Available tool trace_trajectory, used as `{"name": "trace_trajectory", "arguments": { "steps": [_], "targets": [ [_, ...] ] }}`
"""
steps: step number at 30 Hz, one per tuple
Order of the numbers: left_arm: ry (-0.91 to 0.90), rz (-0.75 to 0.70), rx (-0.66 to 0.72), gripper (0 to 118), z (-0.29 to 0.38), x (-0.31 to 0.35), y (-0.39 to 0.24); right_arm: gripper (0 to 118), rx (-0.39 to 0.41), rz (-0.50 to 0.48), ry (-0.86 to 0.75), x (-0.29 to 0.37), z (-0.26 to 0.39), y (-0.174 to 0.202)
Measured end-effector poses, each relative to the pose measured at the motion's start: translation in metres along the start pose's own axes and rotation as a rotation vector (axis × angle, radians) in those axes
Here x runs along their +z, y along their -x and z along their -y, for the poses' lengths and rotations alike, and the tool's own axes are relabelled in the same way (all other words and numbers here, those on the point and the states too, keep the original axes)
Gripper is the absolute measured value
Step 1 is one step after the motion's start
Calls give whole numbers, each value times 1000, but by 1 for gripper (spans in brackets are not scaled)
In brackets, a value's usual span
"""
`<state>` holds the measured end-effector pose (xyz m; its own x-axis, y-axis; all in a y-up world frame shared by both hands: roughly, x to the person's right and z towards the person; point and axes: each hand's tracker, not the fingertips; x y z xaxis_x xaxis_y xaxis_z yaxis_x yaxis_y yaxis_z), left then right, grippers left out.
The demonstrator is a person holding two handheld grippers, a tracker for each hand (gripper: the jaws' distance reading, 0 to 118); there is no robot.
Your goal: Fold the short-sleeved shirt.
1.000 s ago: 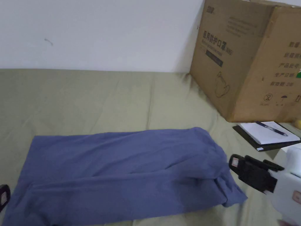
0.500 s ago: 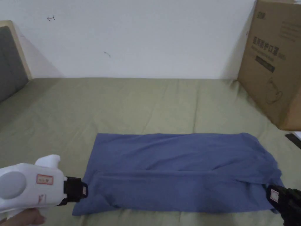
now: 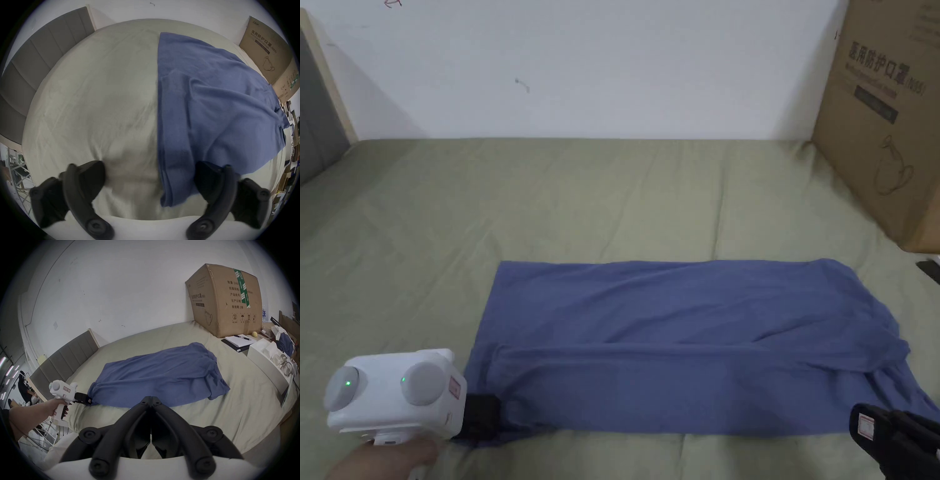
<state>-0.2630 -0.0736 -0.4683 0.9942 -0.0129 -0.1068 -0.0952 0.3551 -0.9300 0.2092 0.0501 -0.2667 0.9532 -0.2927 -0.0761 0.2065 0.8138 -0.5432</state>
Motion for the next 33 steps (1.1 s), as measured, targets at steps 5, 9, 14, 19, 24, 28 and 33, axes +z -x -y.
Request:
{"name": "trace_trajectory", "arguments": {
  "steps": [5,9,14,19,24,28,33],
  "targets": [
    [-101,134,-18,1,-2,27,7,0,-92,0,-4,1,2,-12],
    [-92,253,123,1,-8,37,29,0,-140,2,-34,7,-10,-35],
    [-152,256,90,1,-4,70,27,0,44,87,139,-27,-70,-104],
    [-245,162,-54,1,-1,73,13,118,-235,99,476,-91,-78,-170],
    [-242,138,-81,1,4,64,9,110,-320,175,498,-133,-64,-189],
    [-178,139,-72,1,6,51,9,102,-368,195,526,-174,-53,-217],
    [-152,165,-42,1,13,50,14,36,-282,268,501,-132,-60,-185]
  ]
}}
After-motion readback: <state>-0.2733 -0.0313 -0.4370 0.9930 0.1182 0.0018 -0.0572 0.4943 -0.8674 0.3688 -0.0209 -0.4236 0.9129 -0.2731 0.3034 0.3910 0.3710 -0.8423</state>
